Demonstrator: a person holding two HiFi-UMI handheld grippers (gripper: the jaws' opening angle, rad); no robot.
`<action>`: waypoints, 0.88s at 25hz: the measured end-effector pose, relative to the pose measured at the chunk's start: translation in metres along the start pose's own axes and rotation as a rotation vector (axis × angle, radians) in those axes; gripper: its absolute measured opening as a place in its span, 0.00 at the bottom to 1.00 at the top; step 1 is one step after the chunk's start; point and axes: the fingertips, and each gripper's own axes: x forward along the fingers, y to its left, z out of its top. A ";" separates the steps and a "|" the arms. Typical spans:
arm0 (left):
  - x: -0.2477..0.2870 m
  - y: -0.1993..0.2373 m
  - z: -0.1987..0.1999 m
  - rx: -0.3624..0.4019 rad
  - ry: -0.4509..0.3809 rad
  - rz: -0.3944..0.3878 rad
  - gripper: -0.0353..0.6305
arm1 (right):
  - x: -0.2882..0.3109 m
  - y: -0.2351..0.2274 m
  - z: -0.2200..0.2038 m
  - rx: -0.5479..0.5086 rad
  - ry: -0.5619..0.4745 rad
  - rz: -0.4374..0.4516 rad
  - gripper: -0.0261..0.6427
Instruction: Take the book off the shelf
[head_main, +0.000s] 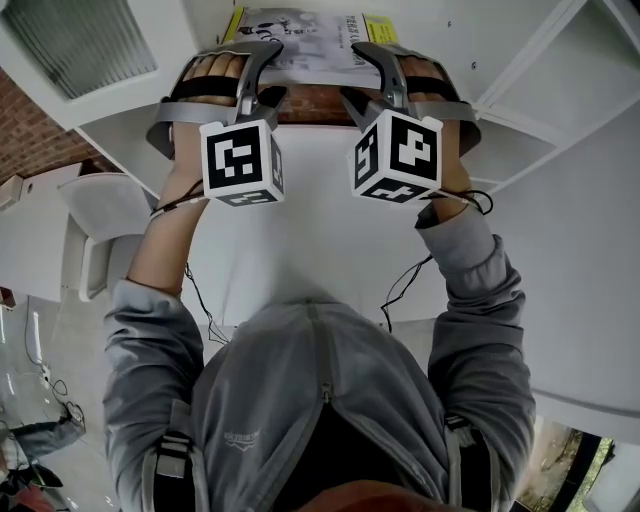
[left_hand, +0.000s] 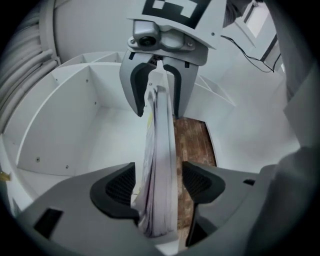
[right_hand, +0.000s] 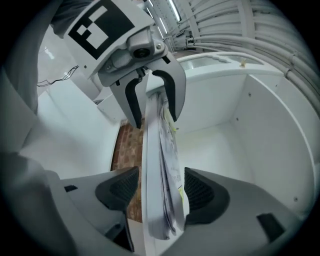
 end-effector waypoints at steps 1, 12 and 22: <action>0.002 -0.001 -0.001 0.012 0.023 -0.002 0.50 | 0.004 0.002 -0.002 -0.001 0.016 0.014 0.45; 0.010 -0.021 -0.004 0.031 0.095 -0.080 0.48 | 0.014 0.018 -0.013 -0.018 0.082 0.046 0.44; -0.004 -0.024 0.001 0.031 0.099 -0.075 0.48 | 0.002 0.017 -0.010 -0.035 0.076 -0.019 0.43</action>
